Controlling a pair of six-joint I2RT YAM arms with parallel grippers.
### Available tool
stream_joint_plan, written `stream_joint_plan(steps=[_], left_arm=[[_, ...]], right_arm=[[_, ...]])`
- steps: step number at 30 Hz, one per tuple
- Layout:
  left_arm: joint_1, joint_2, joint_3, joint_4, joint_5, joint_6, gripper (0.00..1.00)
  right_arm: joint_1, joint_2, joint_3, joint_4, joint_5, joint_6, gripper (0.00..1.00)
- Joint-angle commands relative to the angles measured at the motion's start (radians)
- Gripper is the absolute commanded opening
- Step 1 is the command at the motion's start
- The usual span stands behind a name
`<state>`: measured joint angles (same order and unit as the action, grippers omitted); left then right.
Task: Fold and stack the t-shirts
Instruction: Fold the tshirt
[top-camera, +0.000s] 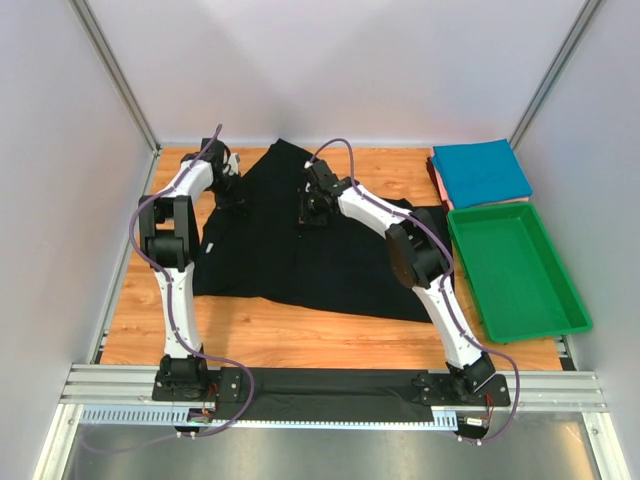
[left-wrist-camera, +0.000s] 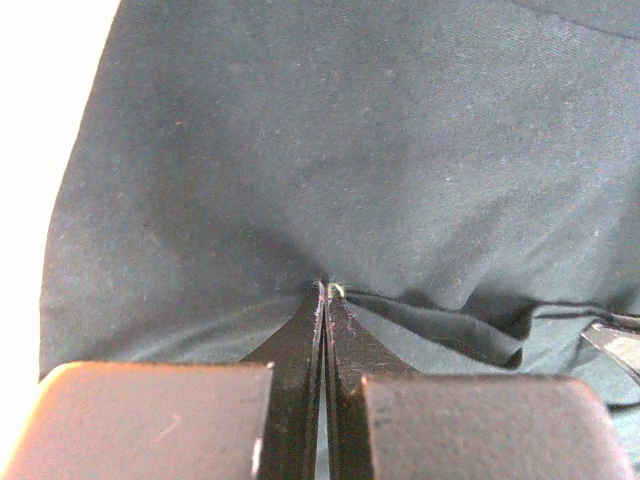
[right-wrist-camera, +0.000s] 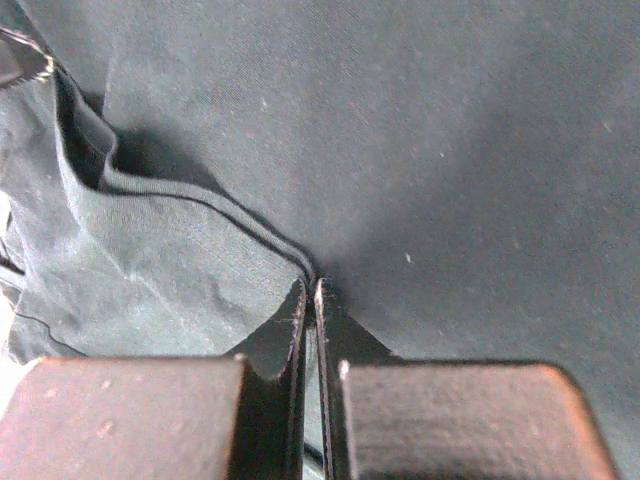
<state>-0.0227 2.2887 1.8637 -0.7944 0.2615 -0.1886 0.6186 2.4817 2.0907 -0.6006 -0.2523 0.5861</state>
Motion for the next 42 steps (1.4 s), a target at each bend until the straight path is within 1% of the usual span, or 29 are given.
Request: stream_joint_plan(steps=[1, 4, 10, 19, 28, 39, 42], left_arm=[[-0.008, -0.084, 0.015, -0.002, -0.056, 0.0, 0.0], [-0.01, -0.103, 0.038, -0.006, -0.082, -0.012, 0.0], [-0.014, -0.126, 0.063, -0.02, -0.09, -0.023, 0.0], [-0.025, -0.12, 0.107, -0.003, -0.057, -0.017, 0.0], [-0.045, -0.051, 0.245, -0.008, -0.041, 0.008, 0.0], [-0.046, 0.021, 0.293, 0.0, -0.013, -0.003, 0.0], [-0.046, 0.018, 0.288, -0.02, -0.056, 0.001, 0.06]], right_arm=[[0.0, -0.086, -0.037, 0.039, 0.03, -0.009, 0.0], [0.0, -0.115, -0.044, 0.058, 0.025, -0.002, 0.0], [0.0, -0.133, -0.043, 0.064, 0.022, 0.006, 0.0], [0.0, -0.17, -0.077, 0.082, 0.061, 0.026, 0.0], [-0.002, -0.195, -0.123, 0.107, 0.081, 0.037, 0.0], [-0.023, -0.179, -0.11, 0.088, 0.133, 0.037, 0.0], [-0.04, -0.17, -0.103, 0.081, 0.145, 0.037, 0.0]])
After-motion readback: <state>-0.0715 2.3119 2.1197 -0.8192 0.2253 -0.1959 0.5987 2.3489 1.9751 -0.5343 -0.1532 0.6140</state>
